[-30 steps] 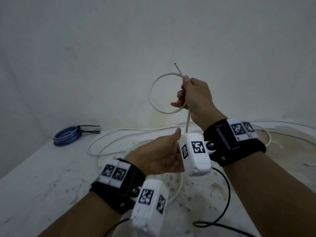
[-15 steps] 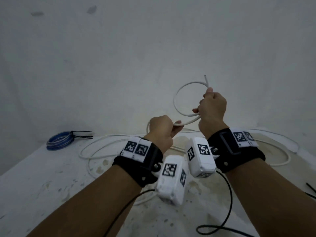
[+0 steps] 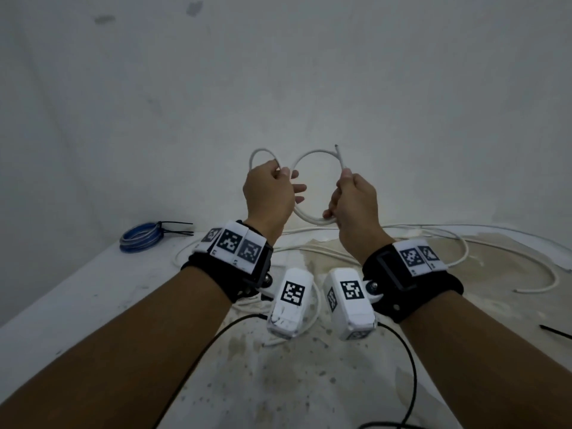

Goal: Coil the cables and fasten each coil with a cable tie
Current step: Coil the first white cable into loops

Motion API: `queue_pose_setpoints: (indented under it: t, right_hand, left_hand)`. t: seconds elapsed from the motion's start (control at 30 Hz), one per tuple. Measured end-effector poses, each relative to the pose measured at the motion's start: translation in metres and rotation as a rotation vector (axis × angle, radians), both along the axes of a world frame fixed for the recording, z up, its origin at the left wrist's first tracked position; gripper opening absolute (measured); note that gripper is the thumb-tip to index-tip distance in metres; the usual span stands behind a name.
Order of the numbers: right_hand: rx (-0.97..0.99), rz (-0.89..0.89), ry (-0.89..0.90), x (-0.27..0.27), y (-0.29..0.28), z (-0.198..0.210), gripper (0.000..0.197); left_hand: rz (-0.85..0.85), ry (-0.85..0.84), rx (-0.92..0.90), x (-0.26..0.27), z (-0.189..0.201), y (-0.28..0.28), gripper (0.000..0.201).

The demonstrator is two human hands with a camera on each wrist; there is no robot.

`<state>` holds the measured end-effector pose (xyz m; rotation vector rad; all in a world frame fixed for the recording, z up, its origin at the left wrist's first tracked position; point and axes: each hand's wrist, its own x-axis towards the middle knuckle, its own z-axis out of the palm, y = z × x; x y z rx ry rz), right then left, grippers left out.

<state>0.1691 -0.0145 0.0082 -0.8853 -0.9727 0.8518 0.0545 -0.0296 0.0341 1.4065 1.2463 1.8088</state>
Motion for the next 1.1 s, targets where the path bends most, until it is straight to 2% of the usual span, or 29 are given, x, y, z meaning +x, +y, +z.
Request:
queue_pose_setpoints:
  t: [0.13, 0.23, 0.3, 0.4, 0.53, 0.6, 0.73, 0.83, 0.93, 1.1]
  right_hand:
    - [0.018, -0.034, -0.119, -0.013, 0.003, 0.002, 0.034]
    - [0.016, 0.026, -0.176, -0.025, 0.005, 0.001, 0.033]
    - [0.013, 0.058, -0.202, -0.03, 0.006, 0.001, 0.034]
    - [0.005, 0.082, -0.235, -0.035, 0.007, 0.001, 0.033]
    - [-0.014, 0.172, -0.246, -0.039, 0.002, 0.001, 0.035]
    - [-0.001, 0.212, -0.232, -0.038, -0.001, 0.0, 0.037]
    - [0.026, 0.258, -0.246, -0.035, -0.004, 0.001, 0.037]
    - [0.049, 0.267, -0.274, -0.035, -0.005, 0.006, 0.036]
    - [0.058, 0.271, -0.295, -0.038, -0.003, 0.009, 0.034]
    - [0.062, 0.265, -0.264, -0.039, -0.004, 0.013, 0.035]
  left_hand:
    - [0.127, 0.186, 0.136, -0.02, -0.003, 0.002, 0.02]
    - [0.175, 0.386, 0.117, -0.034, 0.001, 0.009, 0.023]
    - [0.134, 0.454, 0.079, -0.041, 0.003, 0.013, 0.022]
    - [0.013, 0.402, 0.043, -0.05, 0.005, 0.015, 0.024]
    - [0.032, 0.358, 0.057, -0.057, 0.009, 0.018, 0.033]
    - [-0.015, 0.386, 0.062, -0.061, 0.014, 0.017, 0.029]
    - [-0.131, 0.55, 0.09, -0.071, 0.025, 0.012, 0.025]
    - [-0.179, 0.539, 0.068, -0.074, 0.03, 0.011, 0.025]
    - [-0.159, 0.505, 0.073, -0.074, 0.034, 0.012, 0.025]
    - [-0.086, 0.668, 0.148, -0.079, 0.033, 0.016, 0.022]
